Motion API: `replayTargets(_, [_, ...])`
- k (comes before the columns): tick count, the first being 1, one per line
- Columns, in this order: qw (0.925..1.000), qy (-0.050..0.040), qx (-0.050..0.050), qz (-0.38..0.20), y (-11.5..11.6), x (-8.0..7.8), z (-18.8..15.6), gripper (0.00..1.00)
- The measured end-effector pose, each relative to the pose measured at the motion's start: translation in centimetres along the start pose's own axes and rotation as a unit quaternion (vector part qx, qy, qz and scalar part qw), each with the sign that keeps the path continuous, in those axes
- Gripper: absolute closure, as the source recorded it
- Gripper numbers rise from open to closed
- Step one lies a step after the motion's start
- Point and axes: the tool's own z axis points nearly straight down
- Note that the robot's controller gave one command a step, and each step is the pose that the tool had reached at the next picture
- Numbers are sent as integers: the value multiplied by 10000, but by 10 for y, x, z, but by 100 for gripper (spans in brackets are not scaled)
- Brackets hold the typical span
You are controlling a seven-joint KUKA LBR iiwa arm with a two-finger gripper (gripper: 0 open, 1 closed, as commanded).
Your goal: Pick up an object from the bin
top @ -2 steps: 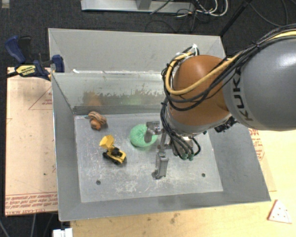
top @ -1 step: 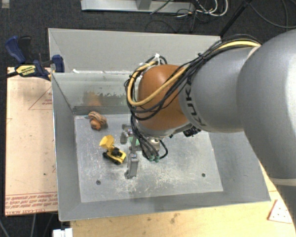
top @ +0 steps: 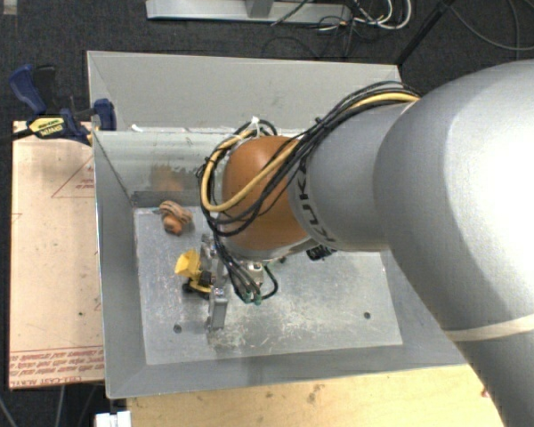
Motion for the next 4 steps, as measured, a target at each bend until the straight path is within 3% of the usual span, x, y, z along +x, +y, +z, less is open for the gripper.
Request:
replayTargets(1, [10000, -5, 6, -98, -2, -16, -45, 0])
replayTargets(2, [10000, -6, 1, 77, 10, 0, 7, 0])
replayTargets(3, [9999, -5, 1, 118, 8, -9, 10, 100])
replayTargets(4, [9999, -5, 1, 118, 8, -9, 10, 100])
